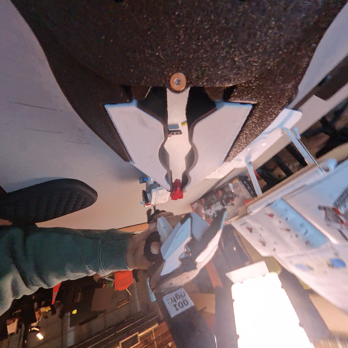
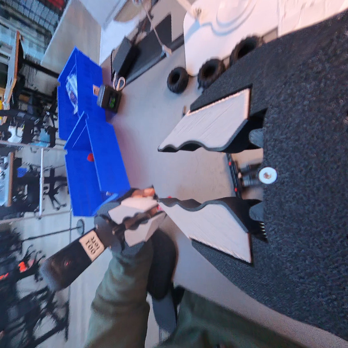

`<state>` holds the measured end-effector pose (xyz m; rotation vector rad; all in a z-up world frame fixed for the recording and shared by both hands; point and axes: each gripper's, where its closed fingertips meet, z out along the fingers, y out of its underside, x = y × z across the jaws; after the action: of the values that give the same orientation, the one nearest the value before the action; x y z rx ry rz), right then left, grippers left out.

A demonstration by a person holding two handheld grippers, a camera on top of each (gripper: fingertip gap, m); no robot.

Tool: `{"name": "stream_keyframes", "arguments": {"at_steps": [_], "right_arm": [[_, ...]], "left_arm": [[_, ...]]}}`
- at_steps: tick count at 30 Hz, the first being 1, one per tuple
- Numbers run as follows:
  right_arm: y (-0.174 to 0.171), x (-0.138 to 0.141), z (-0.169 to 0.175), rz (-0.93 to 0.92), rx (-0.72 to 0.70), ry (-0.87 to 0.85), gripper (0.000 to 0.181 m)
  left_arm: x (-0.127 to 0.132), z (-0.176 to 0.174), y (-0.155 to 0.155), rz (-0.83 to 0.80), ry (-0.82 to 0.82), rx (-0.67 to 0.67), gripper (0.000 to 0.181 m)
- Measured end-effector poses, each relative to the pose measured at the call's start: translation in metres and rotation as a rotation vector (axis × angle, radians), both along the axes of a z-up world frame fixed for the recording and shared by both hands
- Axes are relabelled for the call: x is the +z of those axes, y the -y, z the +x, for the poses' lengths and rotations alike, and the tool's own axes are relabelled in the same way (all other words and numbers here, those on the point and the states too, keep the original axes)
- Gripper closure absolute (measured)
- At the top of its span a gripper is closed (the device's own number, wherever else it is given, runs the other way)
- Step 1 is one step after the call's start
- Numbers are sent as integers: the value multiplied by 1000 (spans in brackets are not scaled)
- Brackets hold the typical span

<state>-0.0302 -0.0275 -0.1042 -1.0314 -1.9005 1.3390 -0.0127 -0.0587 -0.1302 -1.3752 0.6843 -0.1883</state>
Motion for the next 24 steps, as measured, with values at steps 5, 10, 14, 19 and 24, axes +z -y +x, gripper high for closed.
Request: {"name": "stream_keyframes", "arguments": {"at_steps": [5,10,14,19,24], "right_arm": [[50,1,54,-295,91,61,136],[58,-8,66,-452,114,101,145],[56,-14,66,-478,138,102,158],[58,-18,68,-500,185,106,161],[58,-18,74,-502,227,77,166]], "left_arm": [[15,38,18,188,-283,3,173],[10,57,18,288,-513,70,174],[3,60,18,318,-609,99,173],[2,63,20,355,-682,115,174],[0,68,22,368,-712,101,174]]}}
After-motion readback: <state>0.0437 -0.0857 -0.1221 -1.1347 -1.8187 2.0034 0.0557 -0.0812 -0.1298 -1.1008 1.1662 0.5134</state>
